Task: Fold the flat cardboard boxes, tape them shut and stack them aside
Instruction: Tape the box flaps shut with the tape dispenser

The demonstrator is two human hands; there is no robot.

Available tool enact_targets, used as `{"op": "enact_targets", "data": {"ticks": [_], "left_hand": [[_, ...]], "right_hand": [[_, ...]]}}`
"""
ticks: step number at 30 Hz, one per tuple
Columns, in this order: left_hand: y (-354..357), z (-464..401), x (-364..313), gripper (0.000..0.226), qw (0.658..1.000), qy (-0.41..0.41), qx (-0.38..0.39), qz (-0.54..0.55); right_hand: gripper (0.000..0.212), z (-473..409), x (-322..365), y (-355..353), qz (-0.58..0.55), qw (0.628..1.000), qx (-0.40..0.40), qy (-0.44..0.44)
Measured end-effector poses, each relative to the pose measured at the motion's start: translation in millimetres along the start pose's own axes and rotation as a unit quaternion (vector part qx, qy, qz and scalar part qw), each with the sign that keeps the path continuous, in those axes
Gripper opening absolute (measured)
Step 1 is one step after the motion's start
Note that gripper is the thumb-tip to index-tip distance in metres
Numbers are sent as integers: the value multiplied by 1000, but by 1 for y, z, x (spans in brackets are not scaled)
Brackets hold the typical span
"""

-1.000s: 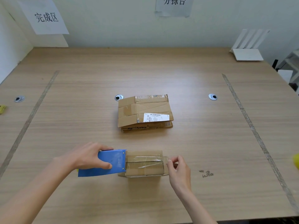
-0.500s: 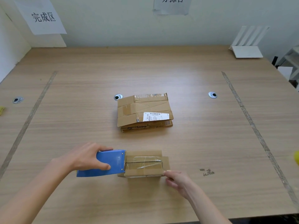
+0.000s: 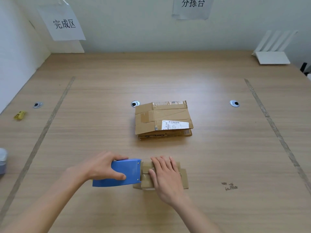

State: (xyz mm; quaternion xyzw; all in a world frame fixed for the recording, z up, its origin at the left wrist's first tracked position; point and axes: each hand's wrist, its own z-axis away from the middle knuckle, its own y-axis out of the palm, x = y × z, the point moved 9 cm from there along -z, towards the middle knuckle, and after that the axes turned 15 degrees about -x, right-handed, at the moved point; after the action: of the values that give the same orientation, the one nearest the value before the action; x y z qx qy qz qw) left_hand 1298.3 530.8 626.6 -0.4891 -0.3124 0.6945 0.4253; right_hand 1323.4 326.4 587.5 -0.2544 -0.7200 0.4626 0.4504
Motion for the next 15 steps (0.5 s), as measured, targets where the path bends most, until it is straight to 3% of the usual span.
{"op": "enact_targets", "data": {"ticks": [5,15], "left_hand": [[-9,5,10,53,999,-4,4,41],[-25,16,25,47,999,19,-2,-27]], "right_hand": [[45,3,3,1,49,998,-46,-19],[51,0,2,5,85,995,-33,-27]]}}
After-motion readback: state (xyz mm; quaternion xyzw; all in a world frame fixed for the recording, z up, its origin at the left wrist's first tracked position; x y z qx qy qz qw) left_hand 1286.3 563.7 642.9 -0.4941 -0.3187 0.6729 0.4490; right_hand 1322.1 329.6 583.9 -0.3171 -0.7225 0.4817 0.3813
